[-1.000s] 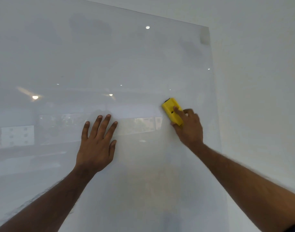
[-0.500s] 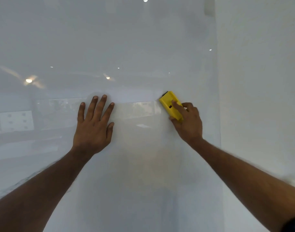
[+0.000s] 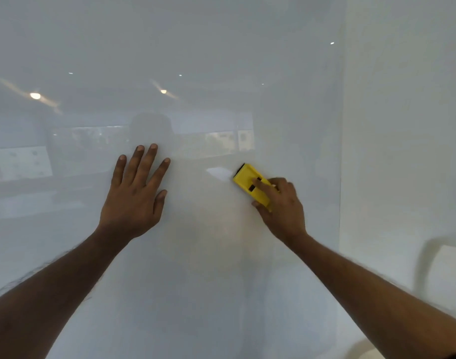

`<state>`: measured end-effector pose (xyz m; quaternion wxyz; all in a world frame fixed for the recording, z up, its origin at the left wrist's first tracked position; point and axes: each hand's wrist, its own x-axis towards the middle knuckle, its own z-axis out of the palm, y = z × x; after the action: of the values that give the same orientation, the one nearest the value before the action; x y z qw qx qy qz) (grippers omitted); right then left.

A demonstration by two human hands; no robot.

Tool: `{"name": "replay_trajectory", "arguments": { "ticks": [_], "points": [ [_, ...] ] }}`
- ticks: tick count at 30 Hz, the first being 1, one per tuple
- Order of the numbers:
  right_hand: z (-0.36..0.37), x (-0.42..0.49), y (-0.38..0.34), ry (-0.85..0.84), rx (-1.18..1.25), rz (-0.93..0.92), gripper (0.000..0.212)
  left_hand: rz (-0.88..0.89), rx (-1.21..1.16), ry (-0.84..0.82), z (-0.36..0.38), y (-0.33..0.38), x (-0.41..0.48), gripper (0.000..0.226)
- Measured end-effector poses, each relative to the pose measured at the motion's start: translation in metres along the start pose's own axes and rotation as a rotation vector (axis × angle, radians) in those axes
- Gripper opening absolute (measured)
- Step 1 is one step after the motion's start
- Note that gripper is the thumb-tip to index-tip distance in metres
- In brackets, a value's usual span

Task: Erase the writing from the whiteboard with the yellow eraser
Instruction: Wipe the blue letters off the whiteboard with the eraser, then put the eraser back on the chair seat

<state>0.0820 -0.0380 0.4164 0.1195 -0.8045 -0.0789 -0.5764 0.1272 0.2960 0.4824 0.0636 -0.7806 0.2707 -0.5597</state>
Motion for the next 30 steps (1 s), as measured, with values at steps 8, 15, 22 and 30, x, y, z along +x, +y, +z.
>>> {"name": "replay_trajectory", "arguments": {
  "ticks": [8,15,22,30],
  "points": [
    [0.021,-0.064,-0.026,-0.134,0.056,-0.087,0.053,-0.039,-0.051,-0.073,0.008,0.018,-0.051,0.065],
    [0.030,-0.145,-0.054,-0.445,0.028,-0.228,0.065,-0.006,-0.123,-0.181,0.019,0.051,-0.129,0.064],
    [0.012,-0.206,-0.052,-0.554,0.041,-0.002,0.065,-0.024,-0.261,-0.346,0.027,0.092,-0.193,0.064],
    [-0.031,-0.284,-0.018,-0.746,-0.037,0.241,0.060,0.052,-0.452,-0.632,0.042,0.175,-0.249,0.069]
  ]
}}
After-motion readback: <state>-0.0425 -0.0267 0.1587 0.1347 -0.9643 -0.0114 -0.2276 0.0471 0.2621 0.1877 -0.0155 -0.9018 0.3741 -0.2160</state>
